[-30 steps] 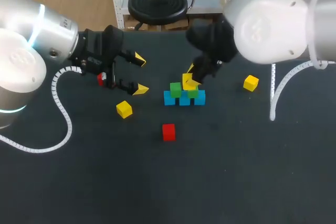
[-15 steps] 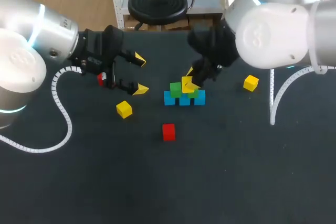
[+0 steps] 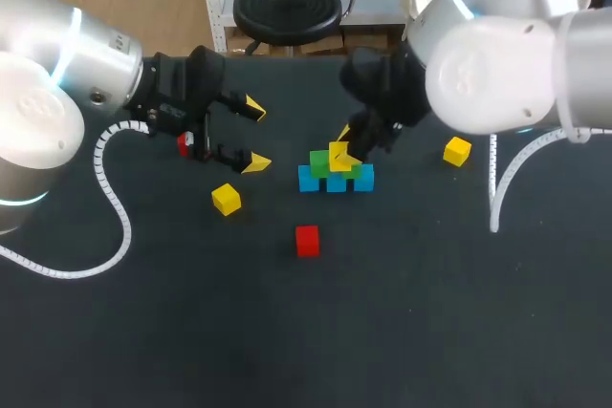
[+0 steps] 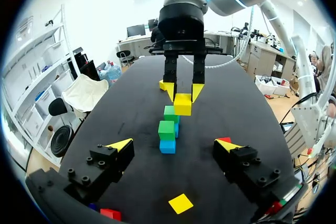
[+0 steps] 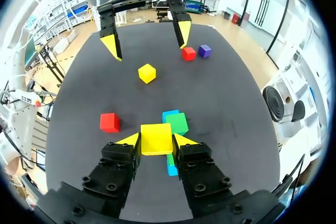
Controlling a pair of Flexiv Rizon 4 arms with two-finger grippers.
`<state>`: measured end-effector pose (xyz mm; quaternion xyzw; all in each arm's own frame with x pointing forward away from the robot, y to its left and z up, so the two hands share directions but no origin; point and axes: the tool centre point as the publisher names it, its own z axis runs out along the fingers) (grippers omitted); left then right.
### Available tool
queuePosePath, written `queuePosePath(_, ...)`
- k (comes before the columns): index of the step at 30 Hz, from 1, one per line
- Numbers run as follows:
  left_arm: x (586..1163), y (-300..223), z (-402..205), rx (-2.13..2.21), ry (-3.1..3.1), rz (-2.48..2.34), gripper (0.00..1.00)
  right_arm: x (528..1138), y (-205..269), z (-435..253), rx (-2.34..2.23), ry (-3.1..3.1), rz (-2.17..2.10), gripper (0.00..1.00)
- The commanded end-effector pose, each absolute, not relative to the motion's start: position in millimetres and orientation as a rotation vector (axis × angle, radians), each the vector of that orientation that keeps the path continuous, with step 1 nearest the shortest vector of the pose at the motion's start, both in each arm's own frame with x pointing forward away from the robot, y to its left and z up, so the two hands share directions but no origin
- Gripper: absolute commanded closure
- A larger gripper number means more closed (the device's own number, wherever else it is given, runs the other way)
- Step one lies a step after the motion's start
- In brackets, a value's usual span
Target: Place the blue cubes, place green cubes on the blue cubes, place the yellow cubes on the green cubes, then place the red cubes on the yellow cubes, and place purple cube on the red cubes.
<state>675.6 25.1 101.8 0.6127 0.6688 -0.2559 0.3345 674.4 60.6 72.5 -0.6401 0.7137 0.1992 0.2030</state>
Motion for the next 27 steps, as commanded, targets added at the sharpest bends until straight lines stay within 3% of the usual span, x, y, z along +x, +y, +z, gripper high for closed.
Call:
queuePosePath(1,674.5,26.3,100.8,1.596,1.737,-0.669,0.0,673.5,60.8,71.1,-1.779,1.991,0.551,1.0)
queuePosePath(27,674.5,26.3,100.8,1.596,1.737,-0.669,0.0,693.4,61.9,70.3,-1.812,1.981,0.533,1.0)
